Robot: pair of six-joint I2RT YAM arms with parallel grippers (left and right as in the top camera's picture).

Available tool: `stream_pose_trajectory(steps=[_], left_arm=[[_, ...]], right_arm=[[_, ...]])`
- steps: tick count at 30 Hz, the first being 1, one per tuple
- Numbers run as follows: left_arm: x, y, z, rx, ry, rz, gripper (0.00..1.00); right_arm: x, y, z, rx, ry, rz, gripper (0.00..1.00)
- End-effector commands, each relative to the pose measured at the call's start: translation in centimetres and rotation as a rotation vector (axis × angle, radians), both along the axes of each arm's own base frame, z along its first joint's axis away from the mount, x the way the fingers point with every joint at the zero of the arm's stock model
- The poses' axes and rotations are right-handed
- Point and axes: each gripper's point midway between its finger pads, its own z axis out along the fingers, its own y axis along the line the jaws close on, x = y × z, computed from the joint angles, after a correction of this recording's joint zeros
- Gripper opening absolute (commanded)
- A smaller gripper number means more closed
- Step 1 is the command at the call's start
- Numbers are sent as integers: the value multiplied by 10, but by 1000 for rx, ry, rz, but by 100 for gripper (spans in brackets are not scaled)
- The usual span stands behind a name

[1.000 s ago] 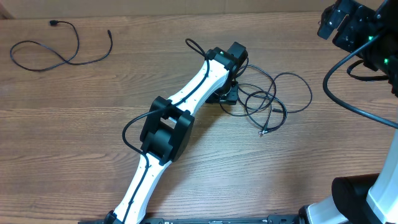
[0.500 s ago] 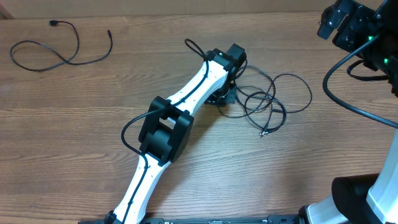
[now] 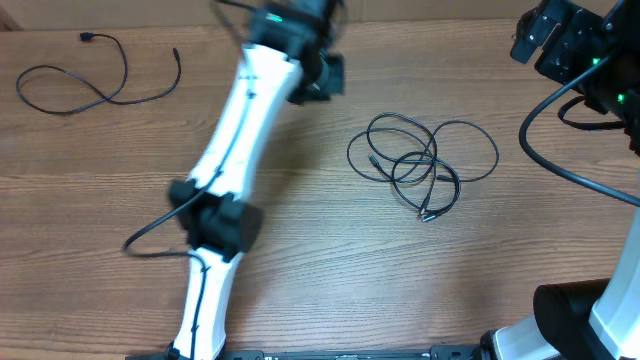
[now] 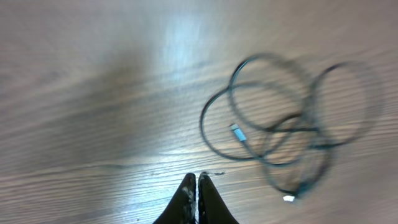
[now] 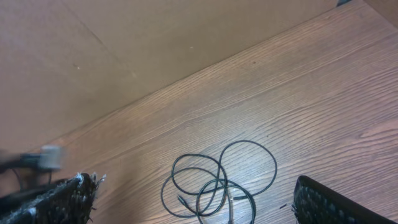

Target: Untangle cables

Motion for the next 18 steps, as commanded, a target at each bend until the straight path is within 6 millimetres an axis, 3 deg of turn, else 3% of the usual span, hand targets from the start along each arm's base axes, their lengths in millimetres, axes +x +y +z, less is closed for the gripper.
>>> stream_pose_trajectory(steps=[1, 3, 6, 9, 10, 18], left_arm=[[-19, -5, 72, -130, -132, -104, 4], [-25, -1, 88, -139, -162, -101, 4], [-37, 0, 88, -132, -127, -101, 10], [-50, -3, 70, -103, -44, -106, 53], [-53, -6, 63, -91, -17, -114, 99], [-58, -32, -6, -14, 148, -165, 100]], right_arm=[[-1, -4, 1, -14, -3, -12, 100], [-1, -4, 1, -14, -3, -12, 100], [-1, -4, 1, -14, -3, -12, 100], [-1, -4, 1, -14, -3, -12, 100], [-1, -4, 1, -14, -3, -12, 100], [-1, -4, 1, -14, -3, -12, 100]])
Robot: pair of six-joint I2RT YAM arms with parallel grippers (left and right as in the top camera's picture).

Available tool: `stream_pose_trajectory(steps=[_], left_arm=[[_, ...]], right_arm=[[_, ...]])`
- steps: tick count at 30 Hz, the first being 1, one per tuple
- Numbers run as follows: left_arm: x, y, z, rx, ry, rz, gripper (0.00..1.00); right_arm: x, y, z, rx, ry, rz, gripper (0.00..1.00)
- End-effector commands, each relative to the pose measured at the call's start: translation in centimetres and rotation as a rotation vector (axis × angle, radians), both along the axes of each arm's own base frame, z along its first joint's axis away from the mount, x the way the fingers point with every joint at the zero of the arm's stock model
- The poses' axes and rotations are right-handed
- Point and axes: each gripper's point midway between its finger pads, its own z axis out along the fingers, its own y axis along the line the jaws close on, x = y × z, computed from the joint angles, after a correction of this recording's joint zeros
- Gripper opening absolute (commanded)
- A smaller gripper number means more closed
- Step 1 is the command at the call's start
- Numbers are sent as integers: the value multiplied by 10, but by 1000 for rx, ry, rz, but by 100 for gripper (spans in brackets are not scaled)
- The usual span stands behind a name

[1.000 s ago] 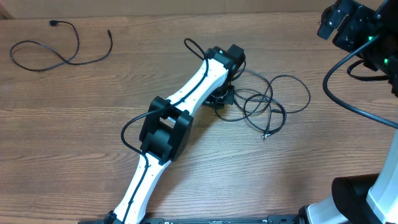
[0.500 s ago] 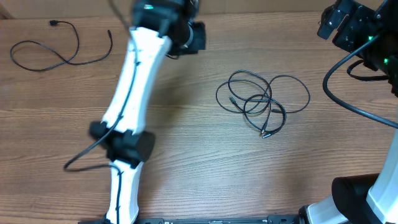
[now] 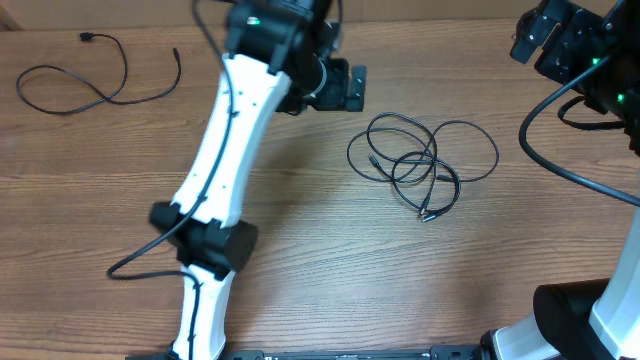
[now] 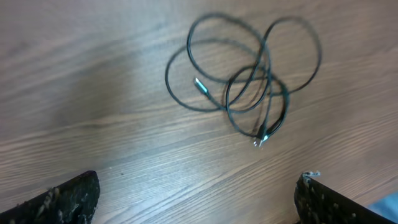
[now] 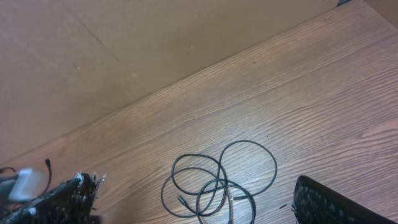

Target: Untangle cables

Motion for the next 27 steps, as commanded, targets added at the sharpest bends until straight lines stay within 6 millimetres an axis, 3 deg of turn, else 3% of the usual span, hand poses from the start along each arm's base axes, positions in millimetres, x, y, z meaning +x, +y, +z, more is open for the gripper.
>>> stream_pose_trajectory(steps=[1, 3, 8, 15, 17, 23, 27], left_arm=[[-2, -13, -36, 32, 82, -38, 100], [-4, -19, -54, 51, 120, -52, 94], [-17, -55, -100, 56, 205, -167, 91], [-35, -102, -158, 75, 302, -130, 59], [-35, -115, -173, 73, 305, -116, 59], [-26, -138, -193, 38, 255, -130, 54], [-17, -138, -197, 55, 212, -122, 59]], right_arm=[[-1, -4, 1, -15, -3, -12, 100], [-1, -4, 1, -15, -3, -12, 100], [-1, -4, 1, -15, -3, -12, 100], [-1, -4, 1, -15, -3, -12, 100], [-1, -4, 1, -15, -3, -12, 100], [-1, -4, 1, -15, -3, -12, 100], [-1, -4, 1, -15, -3, -12, 100]])
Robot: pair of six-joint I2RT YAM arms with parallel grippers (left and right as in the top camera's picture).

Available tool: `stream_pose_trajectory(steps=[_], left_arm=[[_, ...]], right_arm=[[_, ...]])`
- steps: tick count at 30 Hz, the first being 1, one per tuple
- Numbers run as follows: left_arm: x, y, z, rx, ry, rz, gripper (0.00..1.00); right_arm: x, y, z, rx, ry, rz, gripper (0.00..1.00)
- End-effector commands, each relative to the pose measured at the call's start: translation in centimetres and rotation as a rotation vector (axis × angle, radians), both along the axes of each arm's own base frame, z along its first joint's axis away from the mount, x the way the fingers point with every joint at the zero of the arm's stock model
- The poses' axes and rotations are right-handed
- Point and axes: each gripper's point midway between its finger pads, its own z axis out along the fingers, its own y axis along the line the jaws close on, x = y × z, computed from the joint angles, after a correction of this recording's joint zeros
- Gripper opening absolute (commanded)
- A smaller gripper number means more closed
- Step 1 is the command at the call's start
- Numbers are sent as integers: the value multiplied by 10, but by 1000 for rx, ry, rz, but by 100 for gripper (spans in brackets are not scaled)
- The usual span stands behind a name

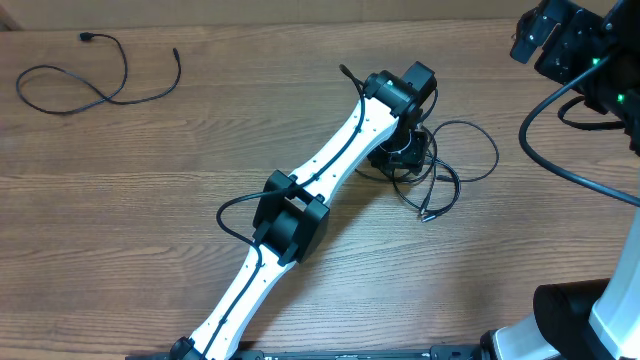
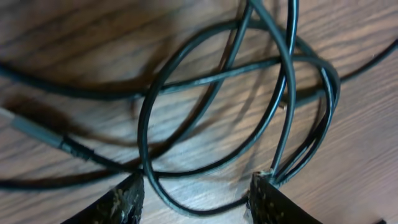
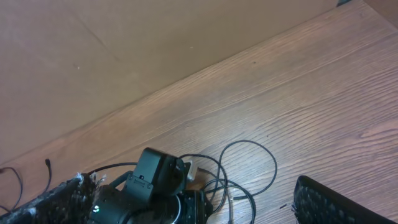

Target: Untangle cables

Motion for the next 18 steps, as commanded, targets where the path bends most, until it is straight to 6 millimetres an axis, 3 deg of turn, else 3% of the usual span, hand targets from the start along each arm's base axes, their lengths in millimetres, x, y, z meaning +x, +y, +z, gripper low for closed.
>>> stream_pose_trajectory(steps=[1, 8, 14, 18], left_arm=[[12, 8, -7, 43, -36, 39, 59], [21, 18, -16, 110, -84, 56, 61], [20, 13, -32, 103, -63, 50, 48], [18, 11, -34, 96, -50, 48, 44]], right_arm=[[-1, -4, 1, -14, -3, -12, 100], [-1, -4, 1, -14, -3, -12, 100], [-1, -4, 1, -14, -3, -12, 100], [-1, -4, 1, -14, -3, -12, 100]])
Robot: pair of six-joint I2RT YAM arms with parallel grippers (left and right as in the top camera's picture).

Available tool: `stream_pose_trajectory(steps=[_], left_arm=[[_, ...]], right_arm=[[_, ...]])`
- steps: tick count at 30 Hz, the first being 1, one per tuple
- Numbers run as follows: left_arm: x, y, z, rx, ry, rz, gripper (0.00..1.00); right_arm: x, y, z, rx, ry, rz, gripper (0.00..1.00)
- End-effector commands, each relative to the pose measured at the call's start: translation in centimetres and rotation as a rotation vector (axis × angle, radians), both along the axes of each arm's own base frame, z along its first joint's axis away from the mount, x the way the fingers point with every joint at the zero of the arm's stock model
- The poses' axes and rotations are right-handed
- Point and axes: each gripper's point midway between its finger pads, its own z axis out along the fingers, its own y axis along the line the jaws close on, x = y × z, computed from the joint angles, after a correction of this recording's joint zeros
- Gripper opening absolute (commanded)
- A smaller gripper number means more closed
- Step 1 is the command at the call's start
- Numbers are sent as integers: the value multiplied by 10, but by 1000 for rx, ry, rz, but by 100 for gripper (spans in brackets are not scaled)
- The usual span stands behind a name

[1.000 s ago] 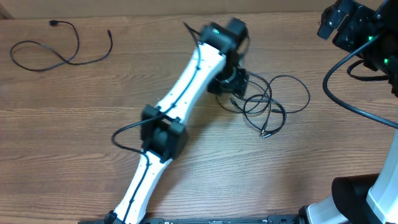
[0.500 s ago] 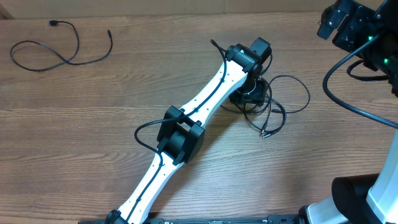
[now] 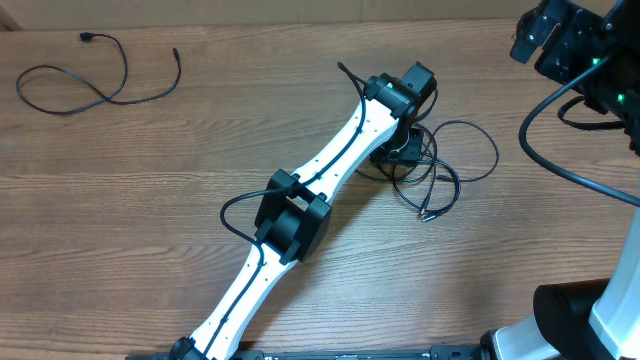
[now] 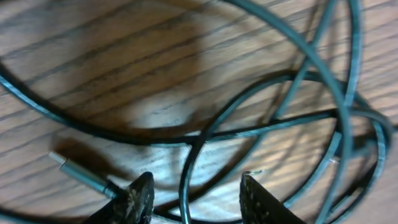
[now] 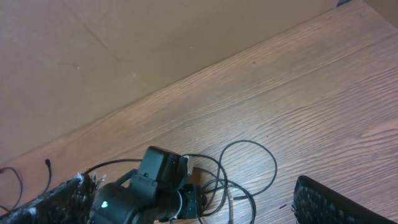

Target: Untangle cables

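A tangle of black cable [image 3: 445, 165] lies in loops right of the table's middle. My left gripper [image 3: 403, 152] is down on the tangle's left side, open, with one dark strand [image 4: 189, 180] running between its fingertips [image 4: 142, 191]. A metal plug end [image 4: 74, 169] lies just left of the jaws. The tangle [image 5: 249, 168] also shows in the right wrist view beside the left arm's wrist [image 5: 155, 186]. My right gripper [image 5: 193, 202] hangs open high above the table's right end [image 3: 560, 40]. A separate black cable [image 3: 90, 75] lies at the far left.
The white left arm [image 3: 300, 210] stretches diagonally from the front edge to the tangle. A brown cardboard wall [image 5: 155, 43] stands behind the wooden table [image 3: 120, 200]. The right arm's base [image 3: 580, 320] is at the front right corner.
My left gripper has shifted a little over the tangle, its jaws still open; a single strand now lies between the fingertips and the plug end shows at their left. The right arm has stayed put.
My left gripper was shut, left of the tangle and above the table. It then stood open, nearer the tangle. Then it was down on the tangle's left loops, open, and now it straddles one strand there. The right gripper stayed open and still.
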Motion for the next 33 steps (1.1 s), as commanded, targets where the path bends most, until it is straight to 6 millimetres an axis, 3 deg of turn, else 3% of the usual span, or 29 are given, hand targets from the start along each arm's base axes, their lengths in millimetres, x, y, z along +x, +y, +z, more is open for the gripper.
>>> stream_pose_trajectory(steps=[1, 7, 11, 13, 14, 15, 20, 23, 27, 33], left_arm=[[-1, 2, -12, 9, 24, 8, 44], [-6, 7, -15, 37, 40, 7, 41], [-6, 6, -15, 35, 38, 7, 34], [-4, 5, -15, 31, 33, 7, 21], [-3, 5, -15, 27, 30, 8, 8], [-2, 5, -14, 24, 31, 10, 4], [-2, -1, -1, -68, 75, 19, 4], [5, -7, 26, -174, 91, 30, 4], [24, -8, 84, -353, 47, 3, 4], [48, 18, 175, -521, -89, 19, 4]], right_arm=[[-1, -4, 1, -14, -3, -12, 100], [-1, -4, 1, -14, -3, -12, 100], [-1, -4, 1, -14, -3, -12, 100], [-1, -4, 1, -14, -3, -12, 100], [-1, -4, 1, -14, -3, -12, 100], [-1, -4, 1, -14, -3, -12, 100], [-1, -4, 1, -14, -3, -12, 100], [-1, -4, 1, -14, -3, -12, 100], [-1, -4, 1, -14, -3, -12, 100], [-1, -4, 1, -14, -3, -12, 100]])
